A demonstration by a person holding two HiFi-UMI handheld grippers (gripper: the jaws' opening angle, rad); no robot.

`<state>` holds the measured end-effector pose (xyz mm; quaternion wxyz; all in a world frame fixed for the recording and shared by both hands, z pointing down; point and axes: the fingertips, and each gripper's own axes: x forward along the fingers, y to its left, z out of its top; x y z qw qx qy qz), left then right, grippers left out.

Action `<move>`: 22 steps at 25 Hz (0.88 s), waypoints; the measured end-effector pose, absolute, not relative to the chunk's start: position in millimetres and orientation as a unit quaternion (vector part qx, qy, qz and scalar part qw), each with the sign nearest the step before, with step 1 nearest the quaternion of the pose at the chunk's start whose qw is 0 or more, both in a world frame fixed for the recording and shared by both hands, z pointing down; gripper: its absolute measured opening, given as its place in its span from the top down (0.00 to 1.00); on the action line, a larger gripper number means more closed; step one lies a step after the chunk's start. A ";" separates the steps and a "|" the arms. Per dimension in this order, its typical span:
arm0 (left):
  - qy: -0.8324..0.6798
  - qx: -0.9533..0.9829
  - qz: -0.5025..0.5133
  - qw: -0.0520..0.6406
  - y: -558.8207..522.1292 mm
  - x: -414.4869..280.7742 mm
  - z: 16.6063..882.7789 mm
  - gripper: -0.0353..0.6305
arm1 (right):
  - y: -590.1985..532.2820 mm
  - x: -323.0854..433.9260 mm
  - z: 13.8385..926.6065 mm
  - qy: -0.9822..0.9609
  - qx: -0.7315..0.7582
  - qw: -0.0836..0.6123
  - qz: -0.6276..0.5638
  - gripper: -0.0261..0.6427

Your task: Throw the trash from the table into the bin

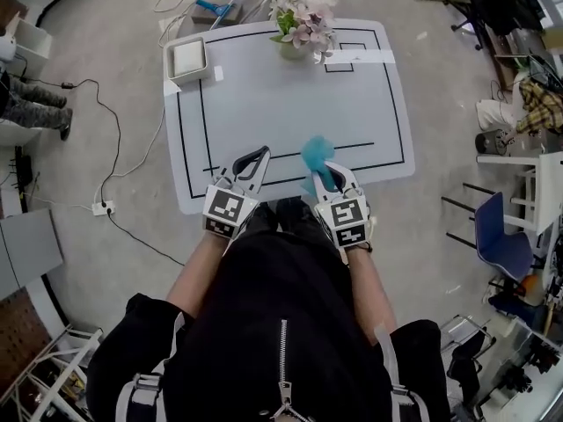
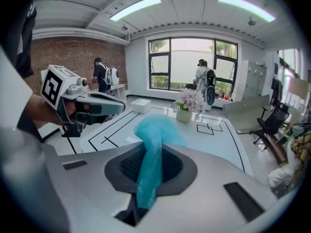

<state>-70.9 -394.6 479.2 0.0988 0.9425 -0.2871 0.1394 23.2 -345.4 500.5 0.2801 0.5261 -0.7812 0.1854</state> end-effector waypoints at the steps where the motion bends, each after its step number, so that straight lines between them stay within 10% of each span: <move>1: -0.282 0.944 0.139 0.099 -393.7 -69.8 479.4 0.94 | -344.2 22.6 495.0 -0.780 0.531 0.276 0.182 0.92; 22: -0.261 0.952 0.125 0.103 -364.1 -69.0 478.2 0.94 | -291.6 20.5 495.4 -0.756 0.562 0.267 0.200 0.92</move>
